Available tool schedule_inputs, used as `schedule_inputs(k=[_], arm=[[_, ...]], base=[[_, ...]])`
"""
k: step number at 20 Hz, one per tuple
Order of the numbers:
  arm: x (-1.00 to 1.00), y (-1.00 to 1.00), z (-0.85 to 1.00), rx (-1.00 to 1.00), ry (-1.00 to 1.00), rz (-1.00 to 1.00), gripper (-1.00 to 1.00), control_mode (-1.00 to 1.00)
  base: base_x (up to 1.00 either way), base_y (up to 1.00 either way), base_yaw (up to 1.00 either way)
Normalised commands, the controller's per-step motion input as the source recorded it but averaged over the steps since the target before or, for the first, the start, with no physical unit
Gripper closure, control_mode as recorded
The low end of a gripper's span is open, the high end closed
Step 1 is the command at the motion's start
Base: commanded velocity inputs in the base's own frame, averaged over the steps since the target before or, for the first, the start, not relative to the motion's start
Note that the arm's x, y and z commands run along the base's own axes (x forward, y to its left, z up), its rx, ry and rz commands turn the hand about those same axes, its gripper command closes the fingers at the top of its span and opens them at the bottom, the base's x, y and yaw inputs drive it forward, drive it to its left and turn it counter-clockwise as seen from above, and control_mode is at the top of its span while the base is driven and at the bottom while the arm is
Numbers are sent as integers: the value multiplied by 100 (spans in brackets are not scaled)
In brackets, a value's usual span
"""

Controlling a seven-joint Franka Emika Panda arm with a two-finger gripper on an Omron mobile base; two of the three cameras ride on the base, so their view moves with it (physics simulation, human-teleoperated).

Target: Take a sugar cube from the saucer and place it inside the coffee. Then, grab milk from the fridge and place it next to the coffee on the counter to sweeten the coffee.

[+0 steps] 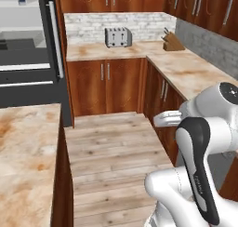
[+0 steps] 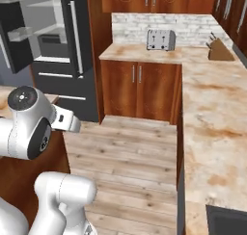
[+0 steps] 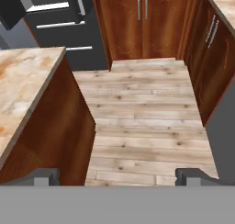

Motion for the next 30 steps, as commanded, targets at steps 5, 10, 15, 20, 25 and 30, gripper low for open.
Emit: schedule_inputs(k=[5,10,15,20,25,30], arm=[[0,0,0,0,0,0,-100,100],[0,0,0,0,0,0,-100,100],[0,0,0,0,0,0,-100,100],[0,0,0,0,0,0,-100,100],[0,0,0,0,0,0,-100,100],[0,0,0,0,0,0,-100,100]], base=[[100,-18,25],[100,-37,21],[100,-43,23],[100,-32,40],[94,-18,76],[39,-15,91]])
